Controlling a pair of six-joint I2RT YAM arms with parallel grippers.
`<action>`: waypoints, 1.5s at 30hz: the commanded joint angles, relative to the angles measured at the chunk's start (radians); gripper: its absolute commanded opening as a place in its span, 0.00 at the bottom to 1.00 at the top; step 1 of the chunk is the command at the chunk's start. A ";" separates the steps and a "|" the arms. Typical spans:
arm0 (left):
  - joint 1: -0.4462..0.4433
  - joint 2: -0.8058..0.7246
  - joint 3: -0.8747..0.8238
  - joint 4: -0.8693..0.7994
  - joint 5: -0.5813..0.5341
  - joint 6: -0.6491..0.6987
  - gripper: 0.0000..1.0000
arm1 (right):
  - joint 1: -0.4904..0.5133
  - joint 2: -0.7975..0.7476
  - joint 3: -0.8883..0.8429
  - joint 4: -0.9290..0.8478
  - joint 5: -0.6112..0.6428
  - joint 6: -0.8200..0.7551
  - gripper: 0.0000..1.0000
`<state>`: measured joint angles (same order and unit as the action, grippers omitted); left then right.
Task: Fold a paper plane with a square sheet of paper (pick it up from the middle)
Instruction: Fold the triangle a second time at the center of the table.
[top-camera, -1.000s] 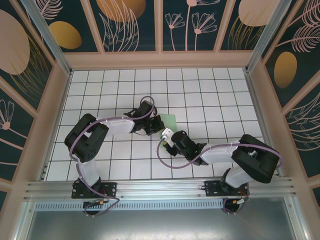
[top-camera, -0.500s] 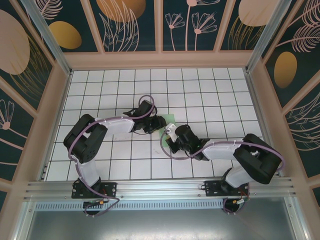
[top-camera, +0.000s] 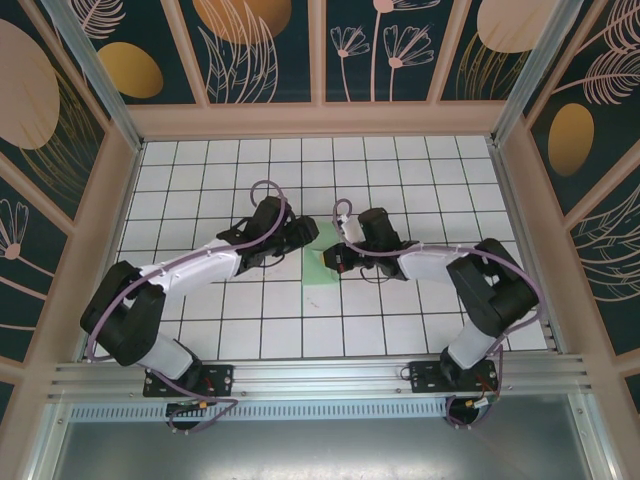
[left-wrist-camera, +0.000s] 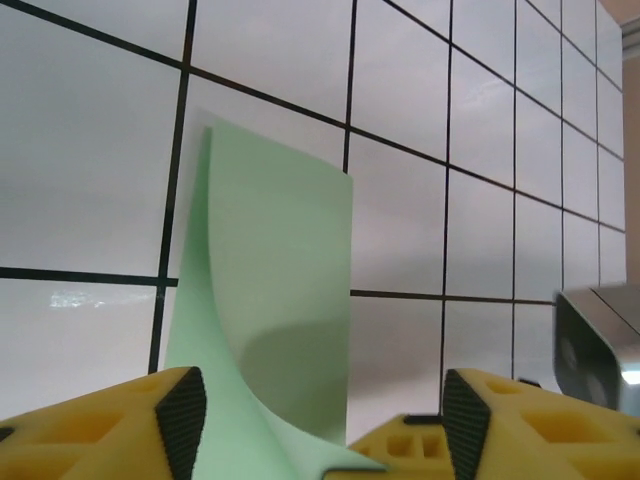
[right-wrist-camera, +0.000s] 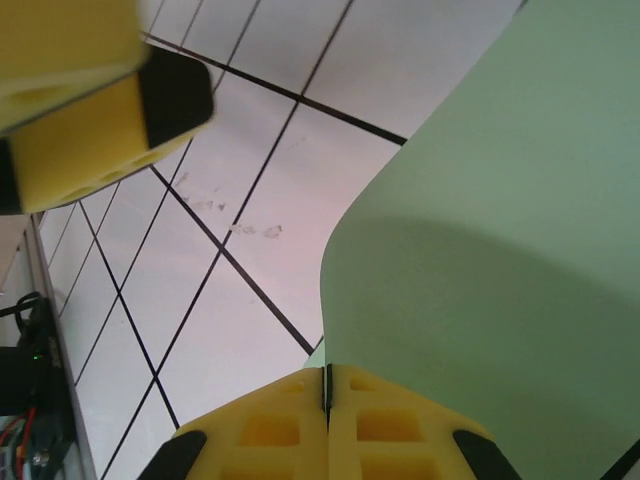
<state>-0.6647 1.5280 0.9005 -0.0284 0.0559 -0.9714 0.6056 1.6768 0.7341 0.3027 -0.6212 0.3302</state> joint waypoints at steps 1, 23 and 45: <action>0.005 0.027 -0.032 0.076 0.076 0.045 0.58 | -0.041 0.059 0.029 -0.005 -0.155 0.087 0.05; -0.016 0.222 -0.080 0.353 0.249 -0.082 0.40 | -0.155 0.183 0.043 0.120 -0.265 0.212 0.06; -0.017 0.311 -0.089 0.476 0.185 -0.164 0.37 | -0.164 0.071 0.043 -0.033 -0.203 0.074 0.32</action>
<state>-0.6769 1.8153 0.8169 0.4179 0.2527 -1.1206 0.4458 1.8023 0.7532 0.3248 -0.8497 0.4744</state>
